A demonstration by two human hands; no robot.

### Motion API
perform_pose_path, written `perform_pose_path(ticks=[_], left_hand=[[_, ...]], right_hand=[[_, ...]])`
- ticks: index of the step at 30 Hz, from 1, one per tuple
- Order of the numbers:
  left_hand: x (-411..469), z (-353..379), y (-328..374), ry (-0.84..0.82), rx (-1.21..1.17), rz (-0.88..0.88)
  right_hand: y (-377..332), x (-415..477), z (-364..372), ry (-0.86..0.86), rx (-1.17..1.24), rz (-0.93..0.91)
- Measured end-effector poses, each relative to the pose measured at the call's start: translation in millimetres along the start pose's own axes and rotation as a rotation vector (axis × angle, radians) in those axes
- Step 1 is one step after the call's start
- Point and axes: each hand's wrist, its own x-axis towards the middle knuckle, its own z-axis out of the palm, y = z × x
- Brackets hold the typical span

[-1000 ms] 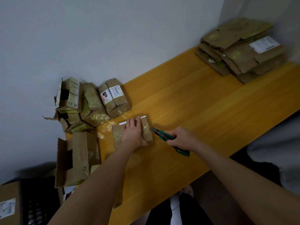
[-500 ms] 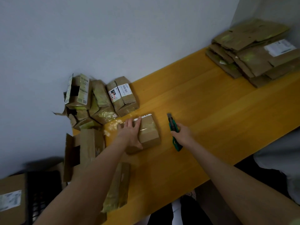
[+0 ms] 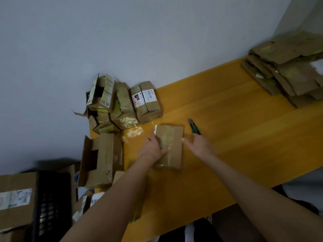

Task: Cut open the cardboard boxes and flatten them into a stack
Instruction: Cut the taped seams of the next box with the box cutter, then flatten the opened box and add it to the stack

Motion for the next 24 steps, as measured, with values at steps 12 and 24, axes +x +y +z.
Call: perform_pose_path(ticks=[12, 24], left_hand=[[-3, 9, 13, 0.087, 0.077, 0.044], [-5, -22, 31, 0.054, 0.015, 0.017]], right_hand=[[-19, 4, 27, 0.033, 0.116, 0.163], [-27, -10, 17, 0.062, 0.084, 0.092]])
